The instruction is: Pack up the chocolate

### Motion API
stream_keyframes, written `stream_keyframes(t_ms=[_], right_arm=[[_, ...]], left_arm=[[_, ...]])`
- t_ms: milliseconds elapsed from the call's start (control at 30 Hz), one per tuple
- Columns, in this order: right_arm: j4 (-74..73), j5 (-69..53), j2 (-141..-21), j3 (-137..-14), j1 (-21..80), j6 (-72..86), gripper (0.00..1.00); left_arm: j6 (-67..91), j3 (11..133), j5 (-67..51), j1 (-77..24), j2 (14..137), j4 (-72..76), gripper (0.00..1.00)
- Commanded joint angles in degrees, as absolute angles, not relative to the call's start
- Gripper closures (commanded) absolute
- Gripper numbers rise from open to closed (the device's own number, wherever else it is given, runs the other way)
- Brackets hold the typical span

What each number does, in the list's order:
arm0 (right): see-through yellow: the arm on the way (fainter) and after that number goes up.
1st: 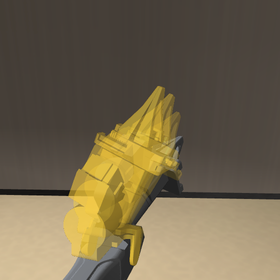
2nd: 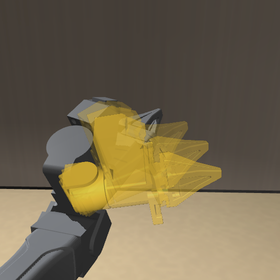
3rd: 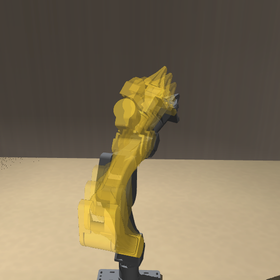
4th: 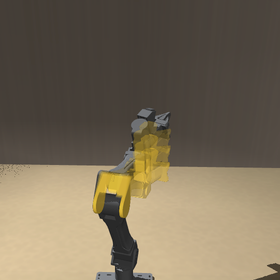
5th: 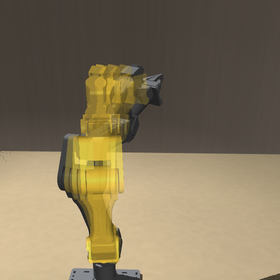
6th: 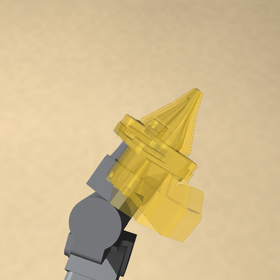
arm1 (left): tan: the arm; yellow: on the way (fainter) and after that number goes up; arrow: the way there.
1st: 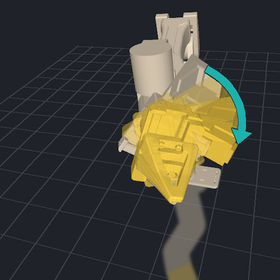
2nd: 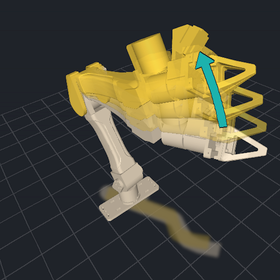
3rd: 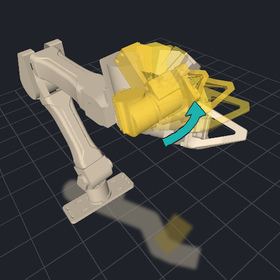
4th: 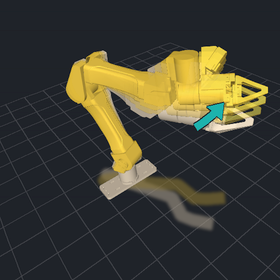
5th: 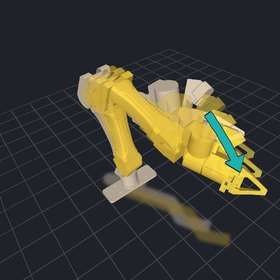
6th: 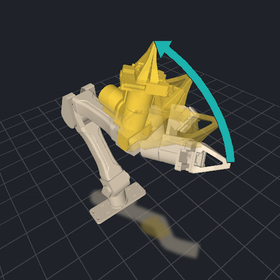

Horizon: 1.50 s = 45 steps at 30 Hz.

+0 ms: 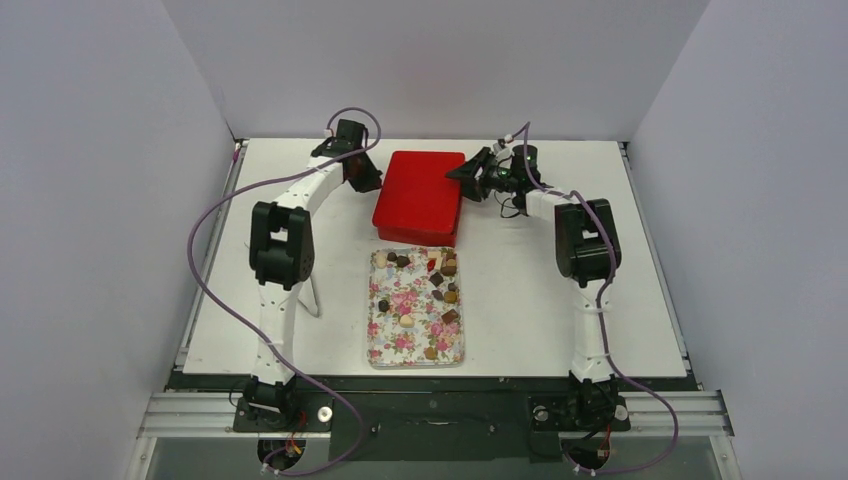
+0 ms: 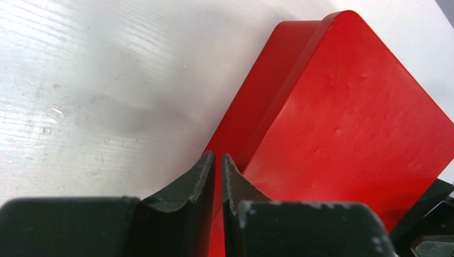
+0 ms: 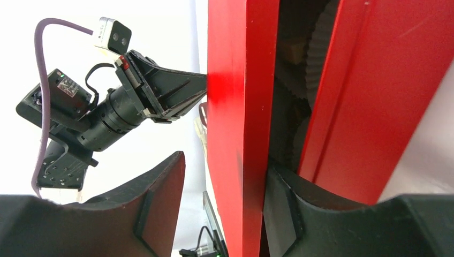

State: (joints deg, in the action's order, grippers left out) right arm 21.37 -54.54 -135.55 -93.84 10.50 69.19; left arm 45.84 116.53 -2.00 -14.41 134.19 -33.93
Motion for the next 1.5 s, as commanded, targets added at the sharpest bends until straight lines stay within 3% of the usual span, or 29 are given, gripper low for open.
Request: stream_keyframes(t_ms=[0, 233, 467, 1100, 1467], right_arm=[[17.12, -51.87, -129.6, -92.75, 9.66, 62.07, 0.51], [4.52, -46.91, -126.82, -92.69, 8.86, 54.22, 0.43], [-3.39, -43.49, -124.48, -92.42, 7.83, 48.88, 0.42], [-11.08, -39.87, -118.6, -91.22, 6.4, 44.25, 0.38], [-14.5, -34.47, -118.15, -89.18, 10.38, 40.2, 0.28]], left_arm=[[44.56, 121.44, -1.7, -15.29, 135.53, -35.88, 0.93], [44.3, 124.34, -1.47, -16.43, 137.09, -37.58, 0.93], [43.97, 125.52, -1.1, -17.3, 138.15, -38.34, 0.93], [43.56, 129.48, -1.06, -18.84, 140.26, -40.51, 0.92], [43.19, 134.52, -1.33, -20.32, 142.8, -43.08, 0.92]])
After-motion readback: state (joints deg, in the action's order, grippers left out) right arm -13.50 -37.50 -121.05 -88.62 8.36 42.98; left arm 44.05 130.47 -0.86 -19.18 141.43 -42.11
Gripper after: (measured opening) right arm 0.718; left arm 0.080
